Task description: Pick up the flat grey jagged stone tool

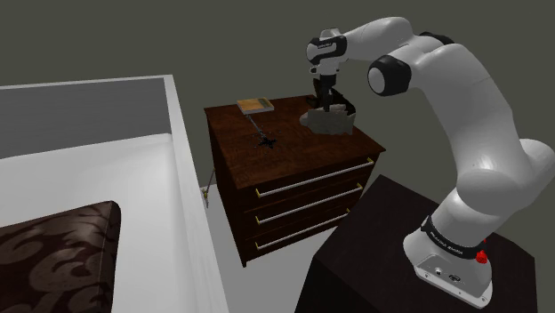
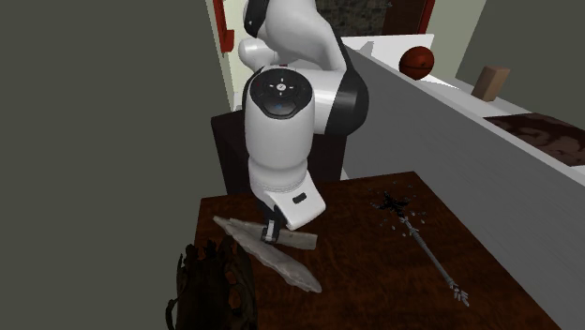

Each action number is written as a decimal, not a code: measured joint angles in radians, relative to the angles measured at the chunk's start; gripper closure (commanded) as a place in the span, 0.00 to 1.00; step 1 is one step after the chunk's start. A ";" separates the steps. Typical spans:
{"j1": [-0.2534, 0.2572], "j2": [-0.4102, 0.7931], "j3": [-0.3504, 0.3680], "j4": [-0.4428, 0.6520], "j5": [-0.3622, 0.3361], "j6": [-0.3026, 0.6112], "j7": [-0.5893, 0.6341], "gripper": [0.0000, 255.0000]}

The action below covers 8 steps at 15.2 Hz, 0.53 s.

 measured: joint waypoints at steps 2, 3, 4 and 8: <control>0.000 -0.001 0.000 -0.001 0.000 0.001 0.000 1.00; 0.000 -0.001 0.000 -0.001 0.000 0.001 0.000 1.00; 0.001 -0.002 0.000 -0.002 0.000 0.002 0.000 1.00; -0.001 0.001 0.000 0.008 0.000 -0.006 0.001 1.00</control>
